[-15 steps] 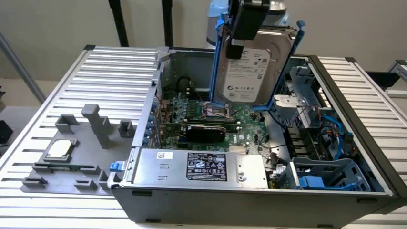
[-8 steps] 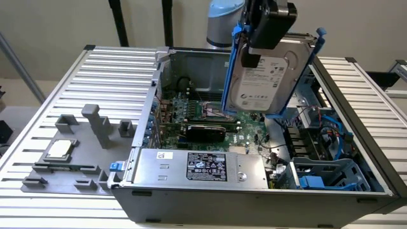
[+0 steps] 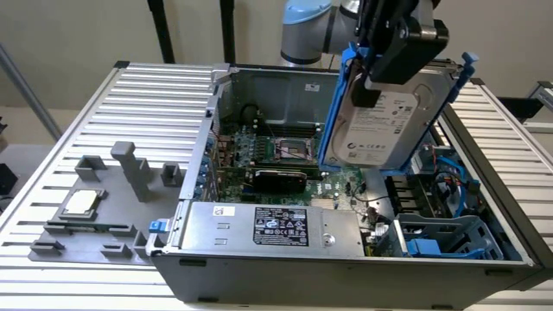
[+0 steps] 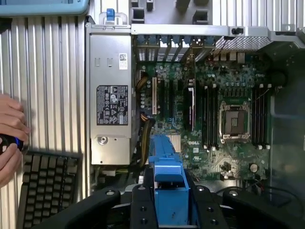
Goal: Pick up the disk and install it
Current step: 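Pick up the disk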
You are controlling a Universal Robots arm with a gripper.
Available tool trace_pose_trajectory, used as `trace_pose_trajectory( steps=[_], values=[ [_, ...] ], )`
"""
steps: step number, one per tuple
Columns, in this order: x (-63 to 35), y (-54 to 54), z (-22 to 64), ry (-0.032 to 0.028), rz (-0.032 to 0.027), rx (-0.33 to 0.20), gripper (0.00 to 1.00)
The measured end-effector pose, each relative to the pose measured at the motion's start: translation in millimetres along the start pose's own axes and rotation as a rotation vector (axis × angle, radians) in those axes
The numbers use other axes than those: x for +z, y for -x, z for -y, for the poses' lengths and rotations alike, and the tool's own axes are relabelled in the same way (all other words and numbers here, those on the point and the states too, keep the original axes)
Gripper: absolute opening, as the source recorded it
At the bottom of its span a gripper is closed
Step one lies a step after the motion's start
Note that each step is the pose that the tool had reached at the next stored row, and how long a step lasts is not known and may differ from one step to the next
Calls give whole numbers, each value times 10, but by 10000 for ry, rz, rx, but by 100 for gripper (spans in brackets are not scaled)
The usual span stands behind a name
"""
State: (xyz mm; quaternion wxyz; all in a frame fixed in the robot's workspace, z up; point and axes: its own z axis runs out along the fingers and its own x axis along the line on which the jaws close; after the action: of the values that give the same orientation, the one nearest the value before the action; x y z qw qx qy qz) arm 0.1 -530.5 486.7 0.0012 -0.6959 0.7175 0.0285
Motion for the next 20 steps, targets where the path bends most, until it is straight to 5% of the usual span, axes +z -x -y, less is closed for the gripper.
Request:
trace_pose_trajectory(
  steps=[12,20],
  values=[
    [-23,-354,339,56,-2,3,0],
    [-18,-506,668,84,-2,4,0]
  ],
)
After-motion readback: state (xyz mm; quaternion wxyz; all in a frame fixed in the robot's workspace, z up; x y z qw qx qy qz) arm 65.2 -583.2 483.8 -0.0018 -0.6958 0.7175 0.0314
